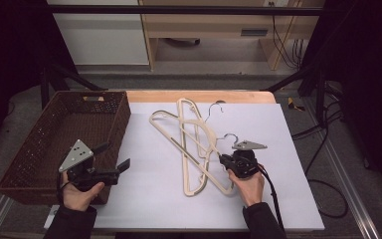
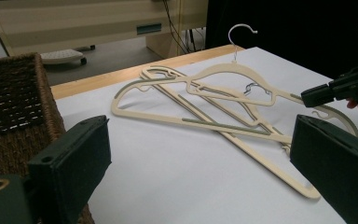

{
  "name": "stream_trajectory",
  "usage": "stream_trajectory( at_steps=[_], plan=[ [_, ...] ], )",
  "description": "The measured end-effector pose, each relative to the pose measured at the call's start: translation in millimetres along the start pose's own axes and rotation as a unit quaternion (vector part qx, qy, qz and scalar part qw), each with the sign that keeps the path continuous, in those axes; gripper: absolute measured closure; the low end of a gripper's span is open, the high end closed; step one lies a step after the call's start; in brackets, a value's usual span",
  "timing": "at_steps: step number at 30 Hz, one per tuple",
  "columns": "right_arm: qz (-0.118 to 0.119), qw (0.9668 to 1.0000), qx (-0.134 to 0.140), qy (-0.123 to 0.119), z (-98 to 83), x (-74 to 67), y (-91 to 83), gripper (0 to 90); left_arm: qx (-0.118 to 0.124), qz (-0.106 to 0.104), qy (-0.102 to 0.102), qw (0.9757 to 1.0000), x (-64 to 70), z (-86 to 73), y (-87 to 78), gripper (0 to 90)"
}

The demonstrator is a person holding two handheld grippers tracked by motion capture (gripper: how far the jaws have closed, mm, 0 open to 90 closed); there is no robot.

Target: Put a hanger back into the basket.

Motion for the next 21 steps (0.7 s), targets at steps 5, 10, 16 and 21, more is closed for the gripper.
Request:
stream_trajectory(
  at_steps=[5, 10, 16, 21],
  plan=[
    [0.008, 1.0, -0.005, -0.003, -1.7, -4.3, -0.5, 82.5, -0.002, -0.002, 0.0, 1.0, 2.2, -1.0, 2.3, 4.9],
    [0.017, 0.9998, -0.009, -0.008, -3.1, -7.2, -0.4, 82.6, -0.003, -0.007, 0.0, 1.0, 6.6, 0.6, 5.9, 5.1],
    [0.026, 0.9995, -0.007, -0.015, -4.2, -11.9, -2.2, 82.7, -0.006, -0.03, 0.01, 0.9995, 23.7, 15.3, 22.6, 5.3],
    [0.027, 0.9995, -0.006, -0.016, -4.7, -13.6, -4.1, 82.8, 0.003, -0.054, -0.007, 0.9985, 35.1, 33.7, 50.5, 6.0]
  ],
)
Point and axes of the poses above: each handheld gripper's, and its own axes: y roughly forward along the jaws, z roughly out of its top, x roughly to its right, the point moved 10 cm from there along y, roughly forward along the jaws, and after that the axes turned 13 degrees about y, right-handed, at the moved point
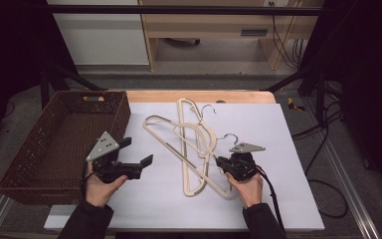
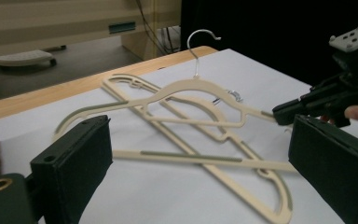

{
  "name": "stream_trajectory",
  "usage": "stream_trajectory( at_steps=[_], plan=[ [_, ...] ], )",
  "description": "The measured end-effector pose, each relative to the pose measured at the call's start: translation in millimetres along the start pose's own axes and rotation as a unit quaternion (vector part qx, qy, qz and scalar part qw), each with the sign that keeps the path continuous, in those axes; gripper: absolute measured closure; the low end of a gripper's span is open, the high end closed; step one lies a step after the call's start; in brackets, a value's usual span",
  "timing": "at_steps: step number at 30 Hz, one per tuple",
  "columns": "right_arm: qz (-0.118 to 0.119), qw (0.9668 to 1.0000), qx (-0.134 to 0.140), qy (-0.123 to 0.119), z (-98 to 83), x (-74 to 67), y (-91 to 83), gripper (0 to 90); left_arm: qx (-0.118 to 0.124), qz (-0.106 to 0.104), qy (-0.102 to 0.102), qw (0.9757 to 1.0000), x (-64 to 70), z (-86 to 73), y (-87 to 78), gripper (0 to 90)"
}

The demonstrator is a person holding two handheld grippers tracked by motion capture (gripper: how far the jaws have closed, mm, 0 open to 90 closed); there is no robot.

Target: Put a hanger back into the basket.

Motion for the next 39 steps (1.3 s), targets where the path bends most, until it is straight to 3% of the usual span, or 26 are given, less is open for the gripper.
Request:
stream_trajectory(
  at_steps=[5, 6, 7, 13, 16, 25, 26, 30, 39],
  plan=[
    [0.004, 1.0, 0.002, 0.0, 0.8, 0.3, -0.4, 82.9, 0.0, -0.013, -0.003, 0.9999, 2.8, 15.8, 34.1, 6.9],
    [0.005, 0.9999, 0.004, -0.009, 1.6, 1.7, 0.0, 82.9, 0.005, -0.019, -0.005, 0.9998, 3.8, 21.4, 46.9, 7.6],
    [0.005, 0.9999, 0.004, -0.009, 1.6, 1.7, 0.0, 82.9, 0.005, -0.019, -0.005, 0.9998, 3.8, 21.4, 46.9, 7.8],
    [0.009, 1.0, 0.004, 0.002, 1.6, 0.5, 0.0, 82.9, 0.005, -0.032, -0.006, 0.9994, 5.7, 27.0, 84.9, 9.5],
    [0.007, 1.0, 0.003, 0.002, 1.4, 1.2, -0.1, 82.9, -0.012, -0.031, 0.002, 0.9994, 4.5, 24.6, 106.9, 10.5],
    [0.008, 1.0, 0.002, 0.0, 1.2, 1.1, -0.7, 82.9, -0.024, -0.033, 0.005, 0.9992, 3.7, 29.0, 141.2, 14.0],
    [0.008, 1.0, 0.001, -0.001, 1.1, 1.1, -0.8, 82.9, -0.035, -0.032, 0.017, 0.9987, 3.6, 27.8, 150.3, 14.5],
    [0.016, 0.9998, 0.005, 0.005, 2.1, -1.2, -1.1, 83.0, -0.051, -0.029, 0.029, 0.9979, 3.0, 24.8, 162.8, 16.7],
    [0.016, 0.9999, 0.003, 0.002, 2.0, -0.5, -3.2, 83.3, -0.065, -0.021, 0.024, 0.9974, 2.3, 19.6, 191.4, 32.2]
  ],
)
Point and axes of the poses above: each handheld gripper's, and its own axes: y roughly forward along the jaws, z roughly out of its top, x roughly to its right, the point moved 10 cm from there along y, roughly forward along the jaws, and after that the axes turned 13 degrees about y, right-handed, at the moved point
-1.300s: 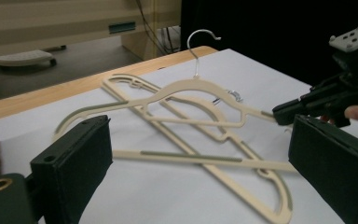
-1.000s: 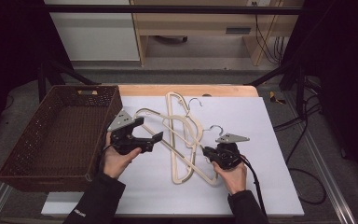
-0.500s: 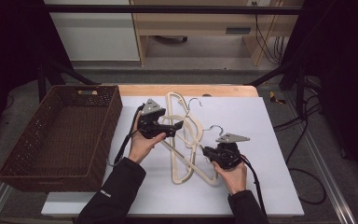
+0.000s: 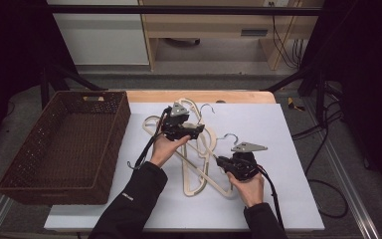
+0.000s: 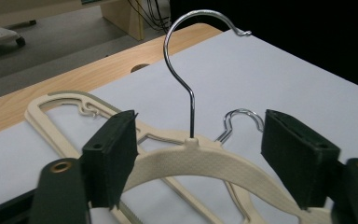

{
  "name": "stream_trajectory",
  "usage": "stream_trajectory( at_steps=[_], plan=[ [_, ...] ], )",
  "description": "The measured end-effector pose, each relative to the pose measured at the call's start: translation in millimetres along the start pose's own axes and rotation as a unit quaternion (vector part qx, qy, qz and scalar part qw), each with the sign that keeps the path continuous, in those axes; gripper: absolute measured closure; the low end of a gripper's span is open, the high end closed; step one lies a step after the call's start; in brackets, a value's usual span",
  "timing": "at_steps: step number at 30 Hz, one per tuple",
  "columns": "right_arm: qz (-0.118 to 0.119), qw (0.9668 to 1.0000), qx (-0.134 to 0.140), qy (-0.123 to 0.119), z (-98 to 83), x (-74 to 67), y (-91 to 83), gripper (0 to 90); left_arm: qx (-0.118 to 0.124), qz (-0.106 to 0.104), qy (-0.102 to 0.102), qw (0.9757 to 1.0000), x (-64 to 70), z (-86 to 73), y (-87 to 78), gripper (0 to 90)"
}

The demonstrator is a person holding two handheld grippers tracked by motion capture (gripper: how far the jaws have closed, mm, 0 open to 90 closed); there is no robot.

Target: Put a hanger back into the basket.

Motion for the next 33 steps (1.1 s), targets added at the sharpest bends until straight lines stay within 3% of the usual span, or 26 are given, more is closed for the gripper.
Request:
stream_trajectory(
  at_steps=[2, 5, 6, 7, 8, 9, 13, 17, 26, 33],
  plan=[
    [0.005, 1.0, 0.003, 0.007, 0.9, -2.3, -0.3, 83.5, -0.001, 0.002, 0.002, 1.0, -0.7, 0.1, 3.9, 35.1],
    [0.008, 0.9999, 0.007, 0.001, 2.0, -1.6, -0.5, 83.6, -0.002, 0.001, 0.002, 1.0, -0.1, 0.2, 9.6, 48.4],
    [0.008, 0.9999, 0.007, 0.002, 2.1, -1.6, -0.6, 83.6, -0.005, 0.002, 0.005, 1.0, -0.1, -0.8, 11.3, 48.4],
    [0.009, 0.9999, 0.006, 0.001, 1.9, -1.6, -0.7, 83.6, -0.011, 0.003, 0.011, 0.9999, -0.5, -2.3, 12.3, 55.3],
    [0.009, 0.9999, 0.006, 0.001, 1.9, -1.6, -0.7, 83.6, -0.009, 0.002, 0.007, 0.9999, 0.4, -2.2, 14.0, 55.3],
    [0.009, 0.9999, 0.006, -0.001, 1.8, -1.9, -0.9, 83.6, -0.013, -0.001, 0.011, 0.9998, 0.6, -3.2, 14.3, 62.5],
    [0.01, 0.9999, 0.004, -0.004, 1.2, -1.8, -1.6, 83.6, -0.016, -0.002, 0.018, 0.9997, 0.4, -3.3, 14.9, 70.2],
    [0.012, 0.9999, 0.004, -0.003, 1.0, -3.0, -1.7, 83.7, -0.008, 0.003, 0.019, 0.9998, -0.2, 0.2, 11.9, 87.6],
    [0.015, 0.9998, 0.0, -0.014, -0.3, -3.1, -2.4, 83.6, -0.013, 0.003, 0.034, 0.9993, 0.7, 1.2, 4.9, 88.5],
    [0.041, 0.999, 0.013, -0.009, 2.9, -13.5, -7.0, 77.8, -0.011, -0.003, 0.049, 0.9987, 11.4, 7.8, -14.1, 88.9]
  ],
)
Point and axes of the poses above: each handheld gripper's, and its own axes: y roughly forward along the jaws, z roughly out of its top, x roughly to its right, the point moved 10 cm from there along y, roughly forward along the jaws, and after that the axes turned 13 degrees about y, right-handed, at the moved point
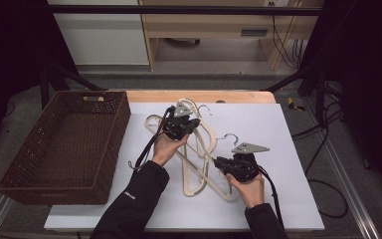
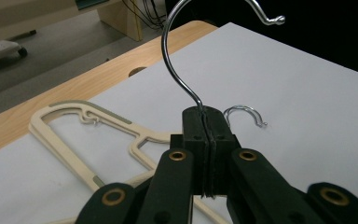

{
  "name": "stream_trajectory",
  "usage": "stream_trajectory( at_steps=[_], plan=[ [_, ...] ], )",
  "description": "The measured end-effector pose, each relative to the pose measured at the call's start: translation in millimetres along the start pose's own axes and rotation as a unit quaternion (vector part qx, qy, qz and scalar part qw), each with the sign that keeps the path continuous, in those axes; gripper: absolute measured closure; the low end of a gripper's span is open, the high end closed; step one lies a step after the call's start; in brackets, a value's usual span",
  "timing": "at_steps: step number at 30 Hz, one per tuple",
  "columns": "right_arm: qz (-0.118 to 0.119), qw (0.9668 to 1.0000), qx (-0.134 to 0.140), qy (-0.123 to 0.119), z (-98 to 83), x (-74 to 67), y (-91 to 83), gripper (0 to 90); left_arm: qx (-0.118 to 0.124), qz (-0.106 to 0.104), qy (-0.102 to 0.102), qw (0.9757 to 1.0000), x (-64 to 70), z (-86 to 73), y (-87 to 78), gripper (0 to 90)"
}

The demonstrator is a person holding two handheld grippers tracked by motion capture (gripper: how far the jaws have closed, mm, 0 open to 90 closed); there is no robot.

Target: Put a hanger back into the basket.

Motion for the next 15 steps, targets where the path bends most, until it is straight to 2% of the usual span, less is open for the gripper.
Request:
stream_trajectory(
  at_steps=[4, 5, 8, 11, 12, 15],
  plan=[
    [0.009, 0.9999, 0.011, -0.003, 3.9, -9.8, -2.1, 70.9, 0.004, -0.006, 0.004, 1.0, 9.3, 0.6, -12.3, 89.0],
    [0.019, 0.9996, 0.016, -0.011, 6.0, -15.1, -3.5, 67.7, 0.003, -0.005, 0.007, 1.0, 11.3, -0.2, -15.5, 89.0],
    [0.023, 0.9993, 0.024, -0.014, 8.7, -19.7, -4.4, 64.1, 0.002, 0.001, 0.014, 0.9999, 15.0, -3.4, -24.4, 89.1],
    [0.029, 0.9989, 0.032, -0.018, 13.6, -26.4, -2.9, 58.8, 0.002, -0.002, 0.013, 0.9999, 18.8, -6.1, -31.0, 89.1],
    [0.033, 0.9986, 0.036, -0.022, 17.8, -32.6, -0.1, 55.1, 0.002, -0.002, 0.013, 0.9999, 20.0, -7.0, -32.7, 89.0],
    [0.037, 0.9982, 0.039, -0.026, 22.5, -41.1, 4.7, 53.0, 0.003, -0.002, 0.013, 0.9999, 22.6, -9.1, -36.9, 89.1]
  ],
)
Point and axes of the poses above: each handheld gripper's, and its own axes: y roughly forward along the jaws, z roughly out of its top, x roughly to its right, the point moved 10 cm from there along y, roughly forward along the jaws, and after that the axes turned 13 degrees about y, right-handed, at the moved point
